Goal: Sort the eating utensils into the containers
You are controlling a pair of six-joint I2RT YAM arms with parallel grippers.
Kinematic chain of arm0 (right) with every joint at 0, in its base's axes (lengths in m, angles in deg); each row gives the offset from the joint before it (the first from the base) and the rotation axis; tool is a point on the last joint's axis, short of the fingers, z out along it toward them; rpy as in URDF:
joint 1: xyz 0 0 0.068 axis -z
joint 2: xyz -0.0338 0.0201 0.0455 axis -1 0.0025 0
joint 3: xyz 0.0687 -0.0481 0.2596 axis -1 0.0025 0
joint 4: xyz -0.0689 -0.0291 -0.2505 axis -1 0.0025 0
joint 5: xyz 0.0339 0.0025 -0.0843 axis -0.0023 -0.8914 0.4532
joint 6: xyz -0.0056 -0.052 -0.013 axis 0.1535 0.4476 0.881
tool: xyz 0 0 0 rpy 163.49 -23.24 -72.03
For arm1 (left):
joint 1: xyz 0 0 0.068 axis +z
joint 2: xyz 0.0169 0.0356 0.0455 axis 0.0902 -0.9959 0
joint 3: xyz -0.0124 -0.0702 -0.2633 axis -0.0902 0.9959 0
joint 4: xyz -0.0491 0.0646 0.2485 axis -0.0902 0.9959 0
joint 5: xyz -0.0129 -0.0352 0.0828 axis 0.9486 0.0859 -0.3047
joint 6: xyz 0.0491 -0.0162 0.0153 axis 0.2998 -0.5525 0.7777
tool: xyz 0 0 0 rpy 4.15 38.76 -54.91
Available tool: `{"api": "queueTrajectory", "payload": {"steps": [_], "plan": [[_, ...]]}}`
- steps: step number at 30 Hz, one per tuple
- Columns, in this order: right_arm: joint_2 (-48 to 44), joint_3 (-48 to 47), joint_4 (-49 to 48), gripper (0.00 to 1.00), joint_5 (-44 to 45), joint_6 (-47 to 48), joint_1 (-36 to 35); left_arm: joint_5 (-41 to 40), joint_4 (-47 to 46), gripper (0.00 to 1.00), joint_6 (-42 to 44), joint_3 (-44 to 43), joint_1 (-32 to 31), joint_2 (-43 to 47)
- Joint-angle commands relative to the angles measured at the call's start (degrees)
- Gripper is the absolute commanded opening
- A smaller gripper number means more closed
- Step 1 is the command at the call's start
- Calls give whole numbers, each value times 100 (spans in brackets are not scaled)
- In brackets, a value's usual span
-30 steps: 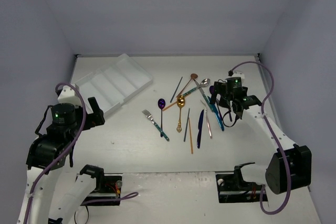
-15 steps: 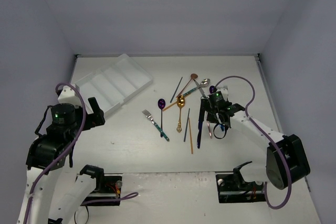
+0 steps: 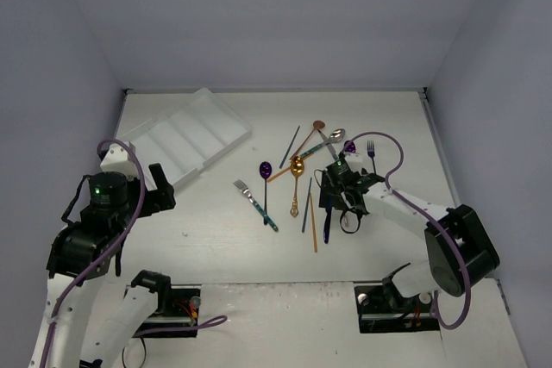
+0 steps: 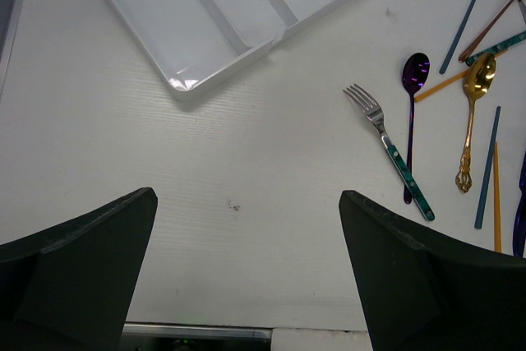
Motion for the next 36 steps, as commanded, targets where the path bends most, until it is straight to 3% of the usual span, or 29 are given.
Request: {"api": "queueTrajectory", "payload": {"steps": [1, 15, 22, 28, 36], "plan": [[110, 24, -77, 77, 432, -338, -143, 23, -216, 93, -105, -45, -27, -94], [171, 114, -92, 60, 873, -315, -130, 57, -222, 93, -105, -82, -36, -152], [-280, -77, -85, 59, 622, 201, 92, 68, -217, 93, -107, -115, -34, -193], [-524, -85, -85, 58, 237, 531, 709, 159, -225, 93, -156, -124, -34, -267], [-256, 42, -141, 46, 19, 759, 964, 167, -216, 93, -257, -81, -35, -256]]}}
